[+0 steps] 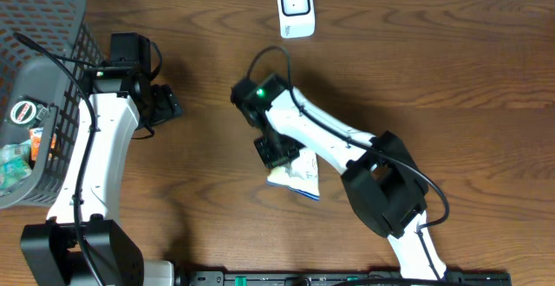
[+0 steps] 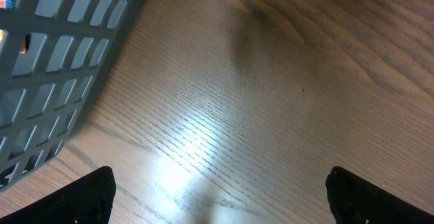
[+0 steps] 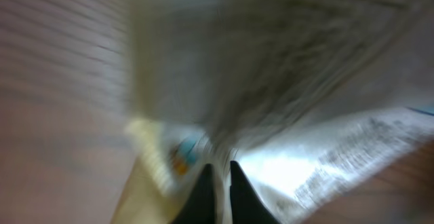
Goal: Scan the item barcode
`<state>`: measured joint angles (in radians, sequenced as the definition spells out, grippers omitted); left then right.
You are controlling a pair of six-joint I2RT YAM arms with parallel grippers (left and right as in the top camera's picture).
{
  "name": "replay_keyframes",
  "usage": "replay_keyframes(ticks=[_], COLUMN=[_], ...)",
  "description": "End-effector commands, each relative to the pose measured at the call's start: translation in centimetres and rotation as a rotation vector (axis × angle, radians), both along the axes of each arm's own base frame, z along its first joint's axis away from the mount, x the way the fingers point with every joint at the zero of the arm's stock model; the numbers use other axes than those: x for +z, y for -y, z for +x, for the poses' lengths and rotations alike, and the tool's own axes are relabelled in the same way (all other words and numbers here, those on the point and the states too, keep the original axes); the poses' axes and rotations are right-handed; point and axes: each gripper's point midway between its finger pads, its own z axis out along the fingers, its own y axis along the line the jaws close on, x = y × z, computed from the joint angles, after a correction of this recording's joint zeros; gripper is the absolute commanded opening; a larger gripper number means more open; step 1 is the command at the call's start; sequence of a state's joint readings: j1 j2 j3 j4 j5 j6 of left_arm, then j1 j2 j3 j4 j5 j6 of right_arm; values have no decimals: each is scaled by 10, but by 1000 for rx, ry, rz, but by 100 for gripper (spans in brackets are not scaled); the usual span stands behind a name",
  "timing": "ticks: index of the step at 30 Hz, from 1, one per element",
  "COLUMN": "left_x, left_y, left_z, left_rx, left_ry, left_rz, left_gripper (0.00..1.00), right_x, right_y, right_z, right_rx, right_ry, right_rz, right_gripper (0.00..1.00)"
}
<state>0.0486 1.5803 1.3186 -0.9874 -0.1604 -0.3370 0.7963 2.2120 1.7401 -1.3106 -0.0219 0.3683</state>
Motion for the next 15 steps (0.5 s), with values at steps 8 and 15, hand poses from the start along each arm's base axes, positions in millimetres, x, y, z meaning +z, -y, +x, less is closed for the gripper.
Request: replay_keyframes(ticks=[8,15], left_x=[4,4], left_y=[-2,-2], left_z=[0,0], left_rx=[4,4], left_ry=[10,10], left_rz=[9,9], left_gripper=[98,98], right_x=[-29,11], right_y=[8,11], right_z=[-26,13], right_rx=[-34,-20], right_ry=[-81,15], right_rz=[-2,-19], right_gripper=[1,1])
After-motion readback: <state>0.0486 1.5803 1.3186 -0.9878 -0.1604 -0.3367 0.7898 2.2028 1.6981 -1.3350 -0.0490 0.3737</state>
